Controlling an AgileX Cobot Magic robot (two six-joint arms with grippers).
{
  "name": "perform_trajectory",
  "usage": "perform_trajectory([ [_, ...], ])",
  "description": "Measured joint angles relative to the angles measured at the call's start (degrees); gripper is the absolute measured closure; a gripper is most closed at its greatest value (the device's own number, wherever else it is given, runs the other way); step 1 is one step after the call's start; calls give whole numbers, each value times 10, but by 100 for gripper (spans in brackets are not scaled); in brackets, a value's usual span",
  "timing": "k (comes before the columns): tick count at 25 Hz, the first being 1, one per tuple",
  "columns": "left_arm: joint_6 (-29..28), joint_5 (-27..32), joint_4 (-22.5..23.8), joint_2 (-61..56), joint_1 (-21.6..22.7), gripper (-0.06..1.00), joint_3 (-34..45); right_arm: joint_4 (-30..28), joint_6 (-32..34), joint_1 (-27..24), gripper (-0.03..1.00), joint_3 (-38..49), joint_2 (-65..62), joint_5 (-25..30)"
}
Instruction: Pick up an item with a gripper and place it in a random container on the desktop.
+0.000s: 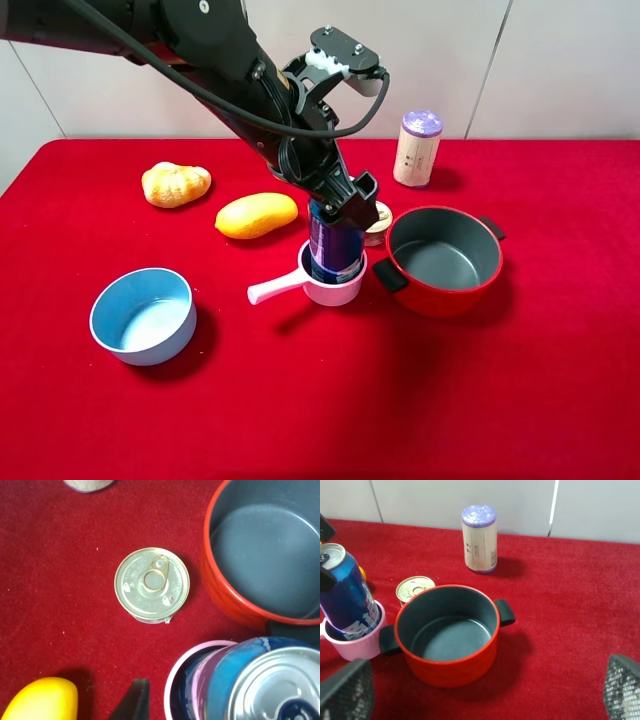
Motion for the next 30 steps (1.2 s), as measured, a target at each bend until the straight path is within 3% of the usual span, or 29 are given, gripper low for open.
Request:
perform_trajectory([
  [12,-1,5,1,-20,0,-5,0,0,0,0,27,0,0,0],
  [26,-1,118,48,-151,0,-5,1,0,0,0,27,0,0,0],
  [30,-1,136,59,-199,0,-5,36,0,0,0,27,0,0,0],
])
